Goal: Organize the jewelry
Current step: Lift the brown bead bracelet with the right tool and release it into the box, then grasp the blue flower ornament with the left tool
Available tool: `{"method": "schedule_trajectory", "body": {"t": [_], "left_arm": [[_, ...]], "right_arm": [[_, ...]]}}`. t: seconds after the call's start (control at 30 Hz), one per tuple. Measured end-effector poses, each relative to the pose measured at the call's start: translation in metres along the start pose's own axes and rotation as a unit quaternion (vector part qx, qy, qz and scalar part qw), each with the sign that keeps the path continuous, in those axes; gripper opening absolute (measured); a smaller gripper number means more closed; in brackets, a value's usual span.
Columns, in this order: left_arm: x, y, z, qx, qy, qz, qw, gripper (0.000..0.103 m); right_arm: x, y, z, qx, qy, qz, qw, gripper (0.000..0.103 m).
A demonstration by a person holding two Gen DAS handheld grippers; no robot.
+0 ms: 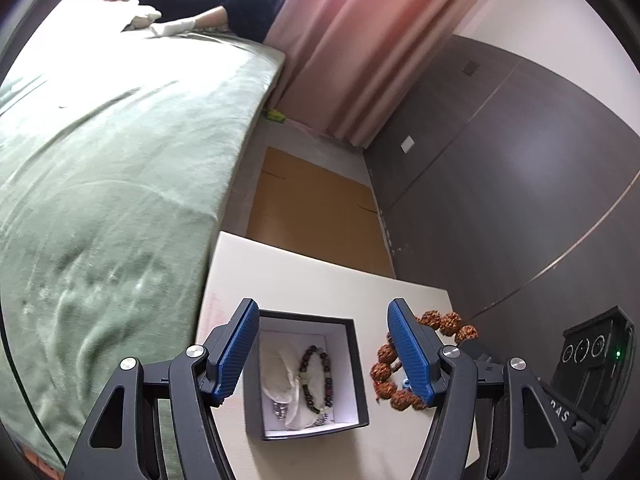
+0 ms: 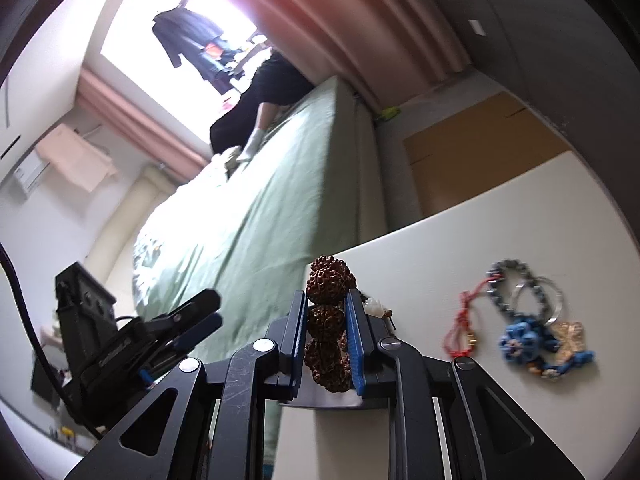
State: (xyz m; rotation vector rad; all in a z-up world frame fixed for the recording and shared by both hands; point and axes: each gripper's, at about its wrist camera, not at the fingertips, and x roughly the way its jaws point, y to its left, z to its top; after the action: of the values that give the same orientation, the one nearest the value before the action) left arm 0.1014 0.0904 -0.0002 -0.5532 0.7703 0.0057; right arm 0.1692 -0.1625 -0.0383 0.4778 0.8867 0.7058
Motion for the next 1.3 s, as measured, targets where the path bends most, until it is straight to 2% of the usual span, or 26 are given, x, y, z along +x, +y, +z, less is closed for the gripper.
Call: {"method": "schedule_trajectory", "body": {"t": [0.1,0.23,0.3,0.37,0.4,0.5,0.57,0.67,0.9,1.1,1.3], "left_arm": [[-0.004,0.005,0.002,-0.006,-0.004,0.003,1.0000,0.068],[-0.009,0.014,0.005,-0.019,-0.010,0.004,0.9998,0.068],[-0.010,0.018,0.006,-0.026,-0.012,0.004,0.9996,0.068],[-0.010,0.019,0.006,-0.030,-0.011,0.006,0.9995,0.068],[-0.009,0.019,0.006,-0.031,-0.010,0.006,0.9995,0.068],[-0.008,0.016,0.007,-0.035,-0.008,-0.001,0.9994,0.068],[-0.008,0.012,0.007,-0.034,-0.007,-0.009,0.9994,0.068],[-0.007,0.002,0.005,-0.026,-0.003,-0.017,0.9995,0.068],[-0.005,-0.021,0.003,-0.005,0.003,-0.032,0.9995,0.068],[0.008,-0.043,-0.009,0.018,0.019,-0.034,0.9991,0.070],[0.024,-0.076,-0.026,0.063,0.037,-0.031,0.9968,0.070]], "right_arm": [[0.010,0.009,-0.002,-0.002,0.010,0.019,1.000,0.020],[0.027,0.017,-0.006,0.018,0.031,0.084,0.996,0.020],[0.038,0.015,-0.008,0.018,0.048,0.049,0.998,0.023],[0.044,0.007,-0.010,0.029,0.063,0.021,0.997,0.041],[0.042,0.001,-0.011,0.040,0.062,0.014,0.997,0.042],[0.025,-0.011,-0.010,0.044,0.047,-0.014,0.998,0.048],[0.006,-0.015,-0.006,0.042,0.028,-0.032,0.998,0.060],[-0.024,-0.019,-0.003,0.041,-0.001,-0.048,0.998,0.070],[-0.063,-0.025,0.012,0.036,-0.035,-0.077,0.996,0.075],[-0.084,-0.041,0.005,0.053,-0.057,-0.090,0.993,0.075],[-0.093,-0.068,-0.002,0.088,-0.045,-0.118,0.988,0.075]]}}
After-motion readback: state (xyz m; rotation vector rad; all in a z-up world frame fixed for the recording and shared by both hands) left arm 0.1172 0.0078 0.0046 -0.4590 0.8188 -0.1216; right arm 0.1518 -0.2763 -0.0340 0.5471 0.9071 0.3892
